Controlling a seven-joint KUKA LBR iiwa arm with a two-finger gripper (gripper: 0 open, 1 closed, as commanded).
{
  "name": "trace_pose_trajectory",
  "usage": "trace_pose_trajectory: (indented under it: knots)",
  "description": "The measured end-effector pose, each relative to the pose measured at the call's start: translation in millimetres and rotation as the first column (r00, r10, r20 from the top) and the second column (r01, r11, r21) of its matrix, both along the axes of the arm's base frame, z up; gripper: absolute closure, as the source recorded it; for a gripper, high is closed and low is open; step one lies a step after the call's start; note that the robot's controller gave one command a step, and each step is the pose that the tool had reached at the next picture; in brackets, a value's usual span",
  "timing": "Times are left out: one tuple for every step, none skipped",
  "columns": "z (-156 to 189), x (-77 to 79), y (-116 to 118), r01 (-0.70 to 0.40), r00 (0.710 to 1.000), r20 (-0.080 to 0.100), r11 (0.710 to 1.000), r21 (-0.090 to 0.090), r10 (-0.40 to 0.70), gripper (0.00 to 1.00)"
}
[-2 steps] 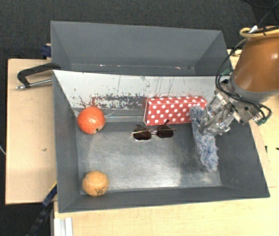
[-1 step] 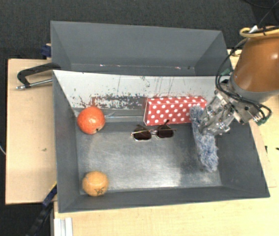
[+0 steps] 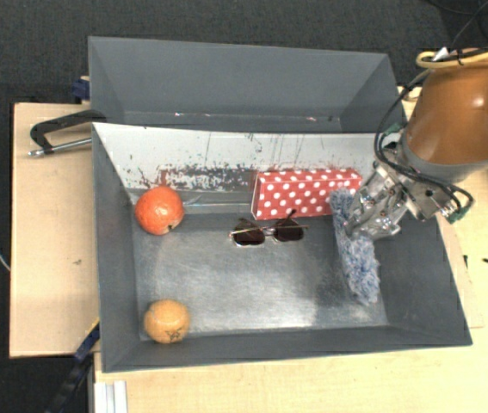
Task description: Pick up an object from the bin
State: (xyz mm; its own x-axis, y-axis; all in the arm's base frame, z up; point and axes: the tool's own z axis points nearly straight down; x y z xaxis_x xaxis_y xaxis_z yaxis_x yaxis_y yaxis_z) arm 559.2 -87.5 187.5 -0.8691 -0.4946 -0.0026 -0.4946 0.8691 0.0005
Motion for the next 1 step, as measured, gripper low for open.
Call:
trace_pose_trajectory:
  knots:
    - [0.0,0.0,-0.1,0.000,1.000,0.000,1.000,0.000,0.000,1.00]
